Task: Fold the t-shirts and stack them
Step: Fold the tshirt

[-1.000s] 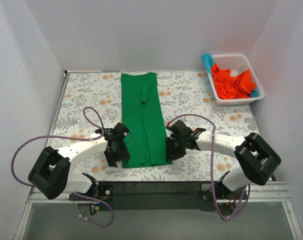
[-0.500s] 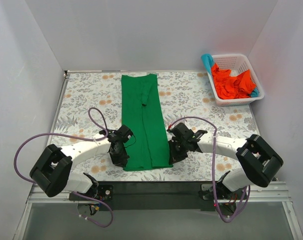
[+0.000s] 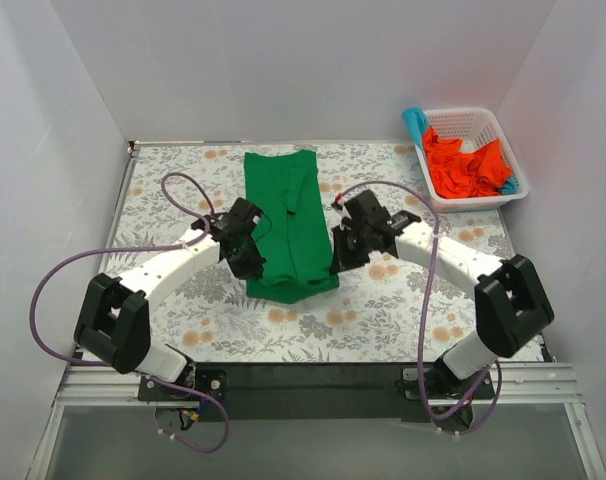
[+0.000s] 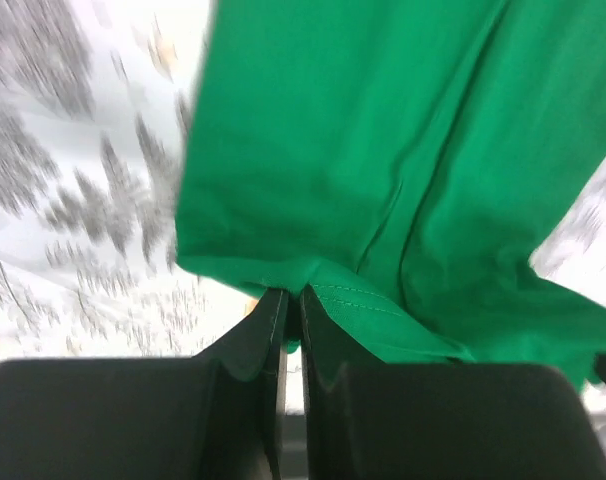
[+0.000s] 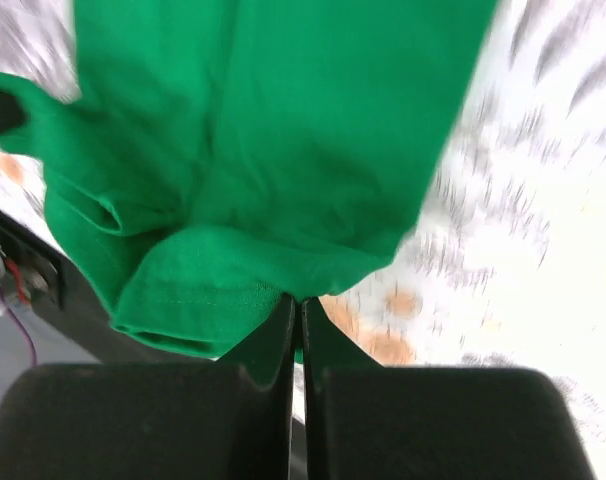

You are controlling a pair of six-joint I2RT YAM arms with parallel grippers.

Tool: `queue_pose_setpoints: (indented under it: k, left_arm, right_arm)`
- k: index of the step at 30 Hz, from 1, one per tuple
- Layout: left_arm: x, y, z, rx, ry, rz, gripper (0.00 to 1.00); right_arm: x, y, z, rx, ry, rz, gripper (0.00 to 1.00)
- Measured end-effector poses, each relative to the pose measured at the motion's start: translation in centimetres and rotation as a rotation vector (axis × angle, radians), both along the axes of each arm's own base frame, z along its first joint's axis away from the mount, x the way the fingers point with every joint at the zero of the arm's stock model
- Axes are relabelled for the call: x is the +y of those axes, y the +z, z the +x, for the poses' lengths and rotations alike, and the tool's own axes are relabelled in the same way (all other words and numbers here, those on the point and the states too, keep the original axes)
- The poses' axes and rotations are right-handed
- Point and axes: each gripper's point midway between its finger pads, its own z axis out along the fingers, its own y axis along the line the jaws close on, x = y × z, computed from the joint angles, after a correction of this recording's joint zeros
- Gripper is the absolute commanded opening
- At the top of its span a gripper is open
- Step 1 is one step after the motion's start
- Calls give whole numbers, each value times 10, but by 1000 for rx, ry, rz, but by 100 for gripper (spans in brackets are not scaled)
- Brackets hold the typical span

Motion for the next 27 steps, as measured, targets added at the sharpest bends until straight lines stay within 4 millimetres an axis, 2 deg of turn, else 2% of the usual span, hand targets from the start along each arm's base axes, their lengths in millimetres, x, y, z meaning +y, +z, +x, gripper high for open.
queue_pose_setpoints:
  k: [3, 5, 8, 10, 15, 21, 27]
  left_arm:
    - [13, 5, 38, -55, 49, 10, 0]
    - [22, 7, 63, -94, 71, 23, 0]
    - [25, 7, 97, -163, 60, 32, 0]
    - [25, 2, 113, -196, 43, 41, 0]
    - [27, -18, 143, -247, 7, 64, 0]
    - [32, -29, 168, -303, -8, 73, 0]
    - [32, -26, 184, -362, -14, 66, 0]
  right_arm:
    - [20, 25, 47, -84, 1, 34, 1]
    - [29, 33, 73, -126, 0, 44, 1]
    - [36, 33, 105, -161, -5, 32, 1]
    - [40, 29, 123, -179, -1, 21, 1]
    - [37, 6, 150, -185, 5, -19, 1]
    - [25, -20, 164, -163, 2, -59, 1]
    - [18, -20, 175, -186, -5, -58, 1]
